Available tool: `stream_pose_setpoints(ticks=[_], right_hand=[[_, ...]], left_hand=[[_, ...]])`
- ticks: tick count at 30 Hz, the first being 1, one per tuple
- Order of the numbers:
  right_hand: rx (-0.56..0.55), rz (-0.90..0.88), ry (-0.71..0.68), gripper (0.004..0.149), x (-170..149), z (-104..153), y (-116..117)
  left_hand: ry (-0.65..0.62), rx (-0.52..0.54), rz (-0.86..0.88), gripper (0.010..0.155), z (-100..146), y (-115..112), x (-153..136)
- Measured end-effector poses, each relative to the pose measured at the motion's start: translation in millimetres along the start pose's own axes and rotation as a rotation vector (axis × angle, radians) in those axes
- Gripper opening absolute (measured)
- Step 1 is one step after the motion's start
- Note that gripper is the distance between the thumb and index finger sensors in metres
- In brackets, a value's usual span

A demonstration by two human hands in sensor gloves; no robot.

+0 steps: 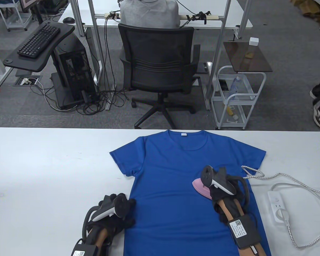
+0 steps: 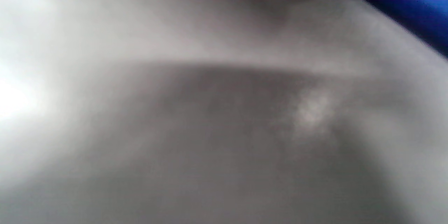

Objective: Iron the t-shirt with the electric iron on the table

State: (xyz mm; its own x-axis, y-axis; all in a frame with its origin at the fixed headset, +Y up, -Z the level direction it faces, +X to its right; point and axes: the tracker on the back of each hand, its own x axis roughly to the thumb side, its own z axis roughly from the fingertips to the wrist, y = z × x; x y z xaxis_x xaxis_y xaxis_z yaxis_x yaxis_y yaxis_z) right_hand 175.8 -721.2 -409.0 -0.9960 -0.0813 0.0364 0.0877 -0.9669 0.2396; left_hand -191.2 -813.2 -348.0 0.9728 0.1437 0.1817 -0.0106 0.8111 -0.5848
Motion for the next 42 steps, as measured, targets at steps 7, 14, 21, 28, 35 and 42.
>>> stream_pose_setpoints(ticks=[7, 14, 21, 28, 35, 42], right_hand=[[-0.006, 0.015, -0.054, 0.068, 6, 12, 0], [-0.062, 0.025, -0.002, 0.069, 12, 5, 0], [-0.109, -0.014, 0.105, 0.068, 24, -27, -6], [-0.105, -0.032, 0.162, 0.068, 30, -43, -10], [-0.106, 0.000, 0.116, 0.069, 32, -39, -6], [-0.043, -0.045, -0.067, 0.067, 34, -17, -6]], left_hand=[[0.001, 0.001, 0.000, 0.076, 0, 0, 0], [-0.001, 0.002, -0.001, 0.076, 0, 0, 0], [-0.003, 0.002, -0.002, 0.076, 0, 0, 1], [-0.006, 0.004, 0.000, 0.076, 0, 0, 0], [-0.008, 0.003, 0.007, 0.076, 0, 0, 0], [-0.008, 0.002, 0.007, 0.076, 0, 0, 0]])
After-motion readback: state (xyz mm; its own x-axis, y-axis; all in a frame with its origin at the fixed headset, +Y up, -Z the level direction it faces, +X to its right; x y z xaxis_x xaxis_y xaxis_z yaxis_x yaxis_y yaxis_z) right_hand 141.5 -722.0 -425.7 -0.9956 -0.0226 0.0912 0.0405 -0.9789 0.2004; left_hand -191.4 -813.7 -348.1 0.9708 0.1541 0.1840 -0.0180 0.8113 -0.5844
